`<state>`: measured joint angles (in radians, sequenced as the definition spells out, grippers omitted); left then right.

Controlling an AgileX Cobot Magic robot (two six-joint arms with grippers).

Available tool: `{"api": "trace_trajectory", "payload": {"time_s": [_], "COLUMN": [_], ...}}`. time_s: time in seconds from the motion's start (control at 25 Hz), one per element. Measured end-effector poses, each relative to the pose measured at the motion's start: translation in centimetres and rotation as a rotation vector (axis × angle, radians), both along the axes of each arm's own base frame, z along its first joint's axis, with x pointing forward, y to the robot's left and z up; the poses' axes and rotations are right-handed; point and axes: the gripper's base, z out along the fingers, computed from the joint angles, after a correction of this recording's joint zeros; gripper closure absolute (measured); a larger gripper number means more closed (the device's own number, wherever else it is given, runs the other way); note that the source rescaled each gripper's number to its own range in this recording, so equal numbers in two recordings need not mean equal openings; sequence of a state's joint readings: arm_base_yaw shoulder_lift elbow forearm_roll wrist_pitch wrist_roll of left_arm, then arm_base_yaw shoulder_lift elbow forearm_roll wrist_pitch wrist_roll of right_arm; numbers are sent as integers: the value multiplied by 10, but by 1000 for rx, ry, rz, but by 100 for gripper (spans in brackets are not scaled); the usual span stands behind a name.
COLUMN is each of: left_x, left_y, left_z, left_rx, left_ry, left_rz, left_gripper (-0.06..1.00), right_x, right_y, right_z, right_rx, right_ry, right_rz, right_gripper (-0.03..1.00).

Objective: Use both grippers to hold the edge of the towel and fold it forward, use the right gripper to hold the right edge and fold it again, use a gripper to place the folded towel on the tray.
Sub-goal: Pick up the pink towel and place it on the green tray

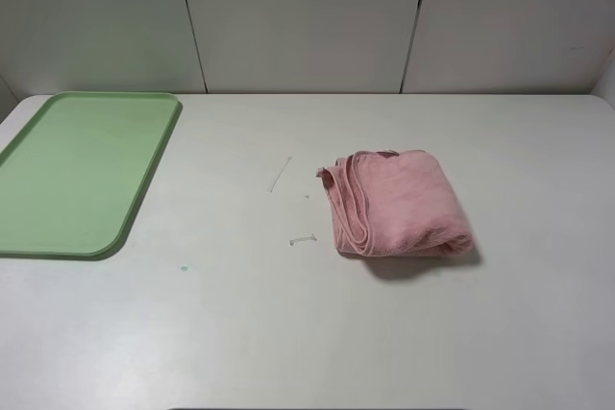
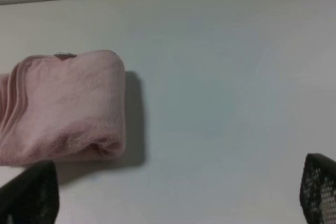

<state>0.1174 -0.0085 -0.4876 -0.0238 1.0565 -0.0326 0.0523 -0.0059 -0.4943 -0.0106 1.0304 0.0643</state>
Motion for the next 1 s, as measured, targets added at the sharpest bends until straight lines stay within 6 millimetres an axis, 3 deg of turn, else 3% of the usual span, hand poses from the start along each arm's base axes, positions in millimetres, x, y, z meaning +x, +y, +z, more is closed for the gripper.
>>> {"api": "trace_trajectory", "payload": {"time_s": [0.24, 0.4, 0.72, 1.0], "left_x": [0, 5, 49, 106], "left_y": [0, 0, 0, -9], "left_z": [1, 14, 51, 61], "left_rx": [0, -10, -37, -59], "left_ry": [-1, 36, 190, 318], "left_rz": [0, -9, -91, -192], "left_gripper": [-3, -5, -5, -5], "right_x": [0, 0, 0, 0], "right_y": [0, 0, 0, 0], "right_z": [0, 0, 0, 0], "right_rx": [0, 0, 0, 1], "right_ry": [0, 0, -1, -1], "right_rz": [0, 0, 0, 1], "right_gripper": [-3, -3, -3, -3]}}
